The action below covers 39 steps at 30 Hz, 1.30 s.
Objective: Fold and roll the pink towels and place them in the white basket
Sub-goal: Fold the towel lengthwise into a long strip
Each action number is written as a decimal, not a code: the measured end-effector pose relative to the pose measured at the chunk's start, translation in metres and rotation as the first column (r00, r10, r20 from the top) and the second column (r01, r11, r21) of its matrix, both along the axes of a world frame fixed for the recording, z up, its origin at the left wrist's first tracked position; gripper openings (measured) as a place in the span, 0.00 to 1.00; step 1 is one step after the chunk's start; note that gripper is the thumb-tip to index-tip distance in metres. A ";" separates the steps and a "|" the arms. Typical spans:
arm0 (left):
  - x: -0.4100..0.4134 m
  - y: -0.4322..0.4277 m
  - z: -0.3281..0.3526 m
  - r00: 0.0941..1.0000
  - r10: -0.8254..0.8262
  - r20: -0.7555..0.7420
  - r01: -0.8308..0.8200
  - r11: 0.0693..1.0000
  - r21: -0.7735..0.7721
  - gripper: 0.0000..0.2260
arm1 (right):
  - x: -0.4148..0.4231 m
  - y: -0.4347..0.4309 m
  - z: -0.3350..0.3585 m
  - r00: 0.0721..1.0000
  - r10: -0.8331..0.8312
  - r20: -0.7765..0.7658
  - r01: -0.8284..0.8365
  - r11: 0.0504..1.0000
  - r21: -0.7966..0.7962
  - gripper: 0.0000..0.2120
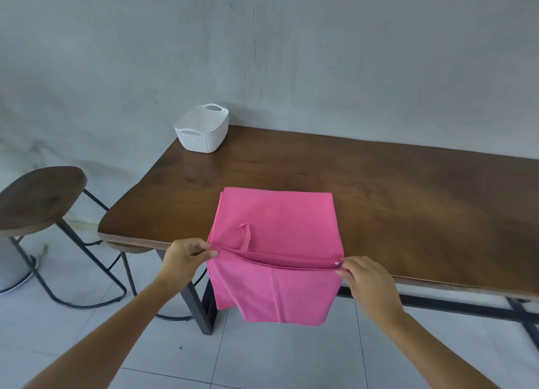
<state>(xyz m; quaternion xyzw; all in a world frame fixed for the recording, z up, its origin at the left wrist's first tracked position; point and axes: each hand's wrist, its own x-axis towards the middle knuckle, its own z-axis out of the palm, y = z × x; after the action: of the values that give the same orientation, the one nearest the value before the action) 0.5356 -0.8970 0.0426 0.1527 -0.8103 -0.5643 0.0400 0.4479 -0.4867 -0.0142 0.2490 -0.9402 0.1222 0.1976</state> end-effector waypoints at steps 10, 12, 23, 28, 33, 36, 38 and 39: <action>0.076 -0.025 -0.026 0.991 -0.076 0.109 0.072 0.997 0.041 0.06 | 0.120 -0.019 -0.013 0.996 -0.080 0.040 0.076 0.993 0.085 0.16; 0.087 -0.033 -0.025 0.991 -0.081 0.105 0.079 0.997 0.024 0.06 | 0.139 -0.024 -0.012 0.995 -0.084 0.053 0.078 0.990 0.116 0.17; 0.096 -0.052 0.013 0.998 -0.056 -0.009 0.056 0.998 0.015 0.03 | 0.143 -0.053 0.040 0.992 -0.114 -0.057 0.121 0.981 0.152 0.18; 0.099 -0.050 0.020 0.994 -0.111 -0.008 0.111 0.994 0.002 0.05 | 0.150 -0.054 0.060 0.980 -0.199 -0.010 0.200 0.979 0.049 0.06; 0.097 -0.039 0.024 0.992 -0.120 -0.031 0.121 0.991 0.058 0.05 | 0.153 -0.044 0.061 0.956 -0.272 0.111 0.277 0.960 -0.035 0.06; 0.093 -0.032 0.025 0.987 -0.159 -0.038 0.161 0.984 0.078 0.06 | 0.158 -0.039 0.065 0.937 -0.307 0.166 0.323 0.943 -0.080 0.06; 0.091 -0.028 0.025 0.985 -0.168 -0.033 0.171 0.982 0.083 0.06 | 0.159 -0.034 0.067 0.926 -0.325 0.192 0.346 0.934 -0.089 0.06; 0.090 -0.025 0.024 0.985 -0.171 -0.033 0.174 0.981 0.088 0.06 | 0.159 -0.032 0.067 0.921 -0.334 0.202 0.357 0.929 -0.091 0.06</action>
<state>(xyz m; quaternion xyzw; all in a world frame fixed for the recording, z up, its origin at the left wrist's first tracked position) 0.6253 -0.9223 0.0667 0.0764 -0.7935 -0.6037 -0.0058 0.6073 -0.5185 0.0532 0.0535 -0.9739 0.1668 0.1441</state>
